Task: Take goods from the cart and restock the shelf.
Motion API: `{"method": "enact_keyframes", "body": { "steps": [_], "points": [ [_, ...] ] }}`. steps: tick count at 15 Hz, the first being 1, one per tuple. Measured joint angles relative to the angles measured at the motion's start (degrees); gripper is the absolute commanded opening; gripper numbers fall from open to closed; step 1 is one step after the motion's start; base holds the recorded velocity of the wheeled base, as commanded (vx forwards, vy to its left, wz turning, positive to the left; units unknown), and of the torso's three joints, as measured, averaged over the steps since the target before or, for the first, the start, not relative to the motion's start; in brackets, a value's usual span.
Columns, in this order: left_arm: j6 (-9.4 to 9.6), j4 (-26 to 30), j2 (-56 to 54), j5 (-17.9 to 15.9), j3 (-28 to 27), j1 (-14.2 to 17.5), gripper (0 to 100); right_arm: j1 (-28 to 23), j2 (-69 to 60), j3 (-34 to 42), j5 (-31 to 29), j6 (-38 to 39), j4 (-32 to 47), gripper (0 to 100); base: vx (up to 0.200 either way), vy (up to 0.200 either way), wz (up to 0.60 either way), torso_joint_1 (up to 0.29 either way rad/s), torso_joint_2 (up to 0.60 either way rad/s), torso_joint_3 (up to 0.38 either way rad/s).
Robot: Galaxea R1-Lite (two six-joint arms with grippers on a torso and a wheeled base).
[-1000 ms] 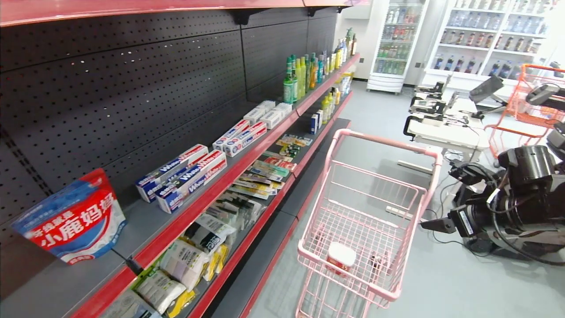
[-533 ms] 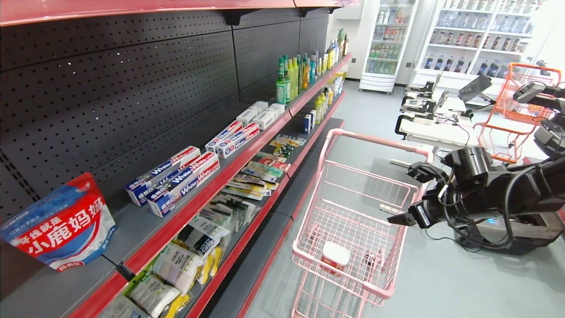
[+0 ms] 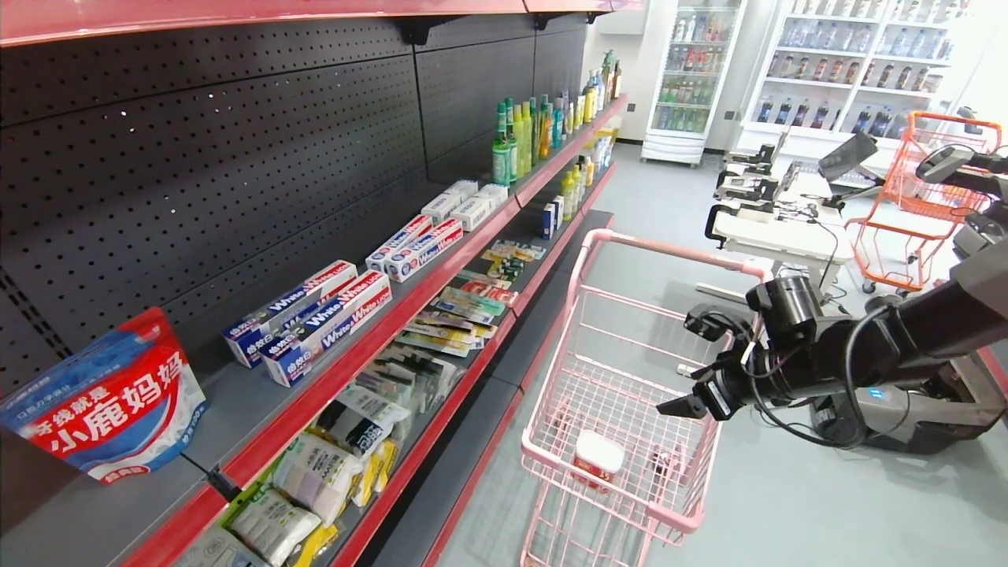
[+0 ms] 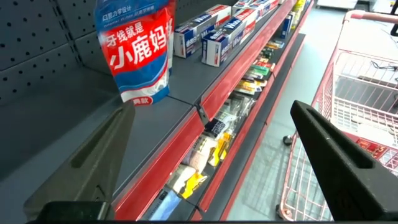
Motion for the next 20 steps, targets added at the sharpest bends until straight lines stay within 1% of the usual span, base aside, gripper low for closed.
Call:
{"method": "enact_keyframes", "body": {
  "steps": [3,6,11,15,20],
  "points": [
    [0.0,0.0,0.0,0.0,0.0,0.0,100,1.7,3.3,0.2,0.9,-2.6,-1.8,100,0.0,0.0,0.0,0.0,0.0,0.0],
    [0.0,0.0,0.0,0.0,0.0,0.0,100,1.9,7.4,-0.4,1.2,-9.0,-3.6,100,0.0,0.0,0.0,-0.03,0.07,0.032],
    [0.0,0.0,0.0,0.0,0.0,0.0,100,0.6,10.6,-1.5,1.5,-9.4,-3.7,100,0.0,0.0,0.0,-0.107,0.23,0.125],
    [0.0,0.0,0.0,0.0,0.0,0.0,100,0.1,12.4,-4.5,2.4,-9.7,-3.6,100,0.0,0.0,0.0,-0.139,0.3,0.16],
    [0.0,0.0,0.0,0.0,0.0,0.0,100,0.1,14.4,-6.6,2.6,-12.4,-3.6,100,0.0,0.0,0.0,-0.147,0.33,0.175]
  ]
}}
